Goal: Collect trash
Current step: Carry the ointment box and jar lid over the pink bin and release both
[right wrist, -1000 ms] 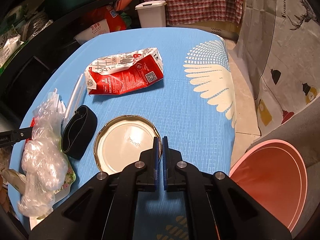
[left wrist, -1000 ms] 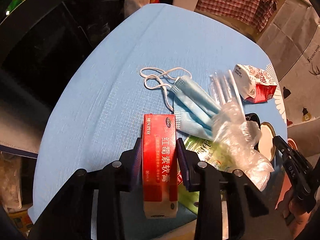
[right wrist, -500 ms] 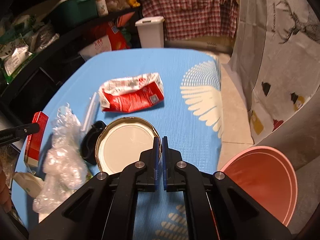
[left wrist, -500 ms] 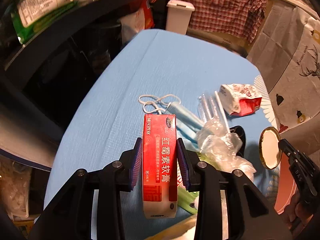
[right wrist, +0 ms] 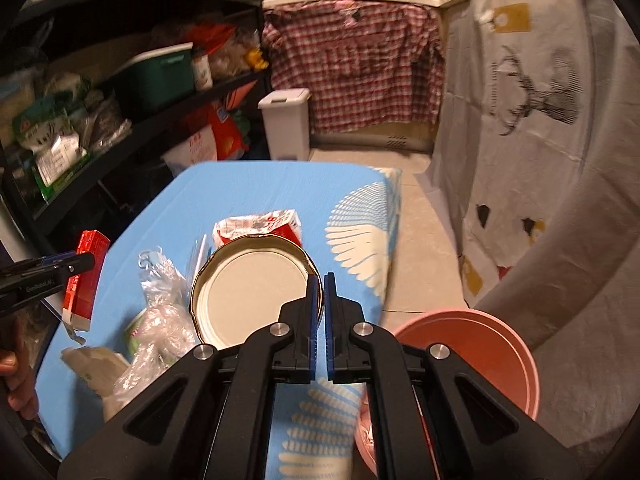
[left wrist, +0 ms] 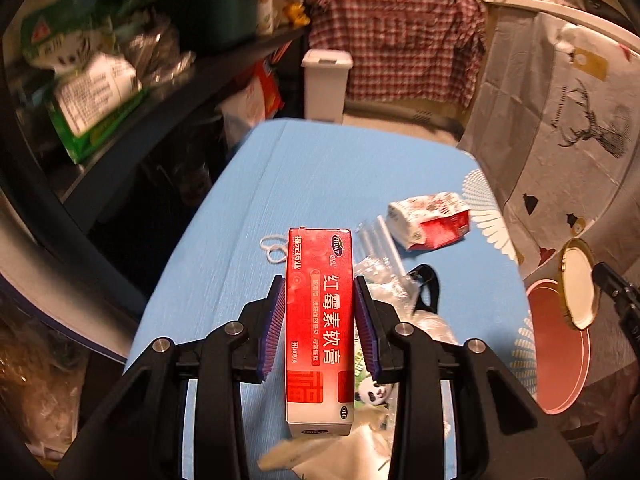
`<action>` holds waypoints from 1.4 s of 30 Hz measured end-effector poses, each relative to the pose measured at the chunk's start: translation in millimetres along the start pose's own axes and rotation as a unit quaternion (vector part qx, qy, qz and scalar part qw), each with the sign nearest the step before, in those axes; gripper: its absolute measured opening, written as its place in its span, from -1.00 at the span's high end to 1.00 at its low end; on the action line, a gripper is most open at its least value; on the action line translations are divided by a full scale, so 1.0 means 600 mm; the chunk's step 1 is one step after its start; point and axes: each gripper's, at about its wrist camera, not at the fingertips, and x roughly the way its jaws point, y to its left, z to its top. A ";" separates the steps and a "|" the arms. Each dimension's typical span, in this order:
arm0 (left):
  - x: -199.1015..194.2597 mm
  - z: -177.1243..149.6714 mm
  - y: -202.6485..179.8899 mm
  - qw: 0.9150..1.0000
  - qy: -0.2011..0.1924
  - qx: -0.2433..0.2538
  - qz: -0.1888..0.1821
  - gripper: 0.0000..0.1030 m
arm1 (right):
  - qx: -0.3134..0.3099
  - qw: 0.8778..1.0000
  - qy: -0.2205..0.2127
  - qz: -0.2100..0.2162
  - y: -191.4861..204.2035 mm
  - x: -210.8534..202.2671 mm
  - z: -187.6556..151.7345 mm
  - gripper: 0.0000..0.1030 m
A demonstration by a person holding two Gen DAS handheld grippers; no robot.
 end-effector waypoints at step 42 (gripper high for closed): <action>-0.060 -0.030 -0.296 0.974 -0.057 0.125 -0.178 0.34 | 0.123 0.983 -0.011 -0.133 -0.233 -0.118 -0.089 0.93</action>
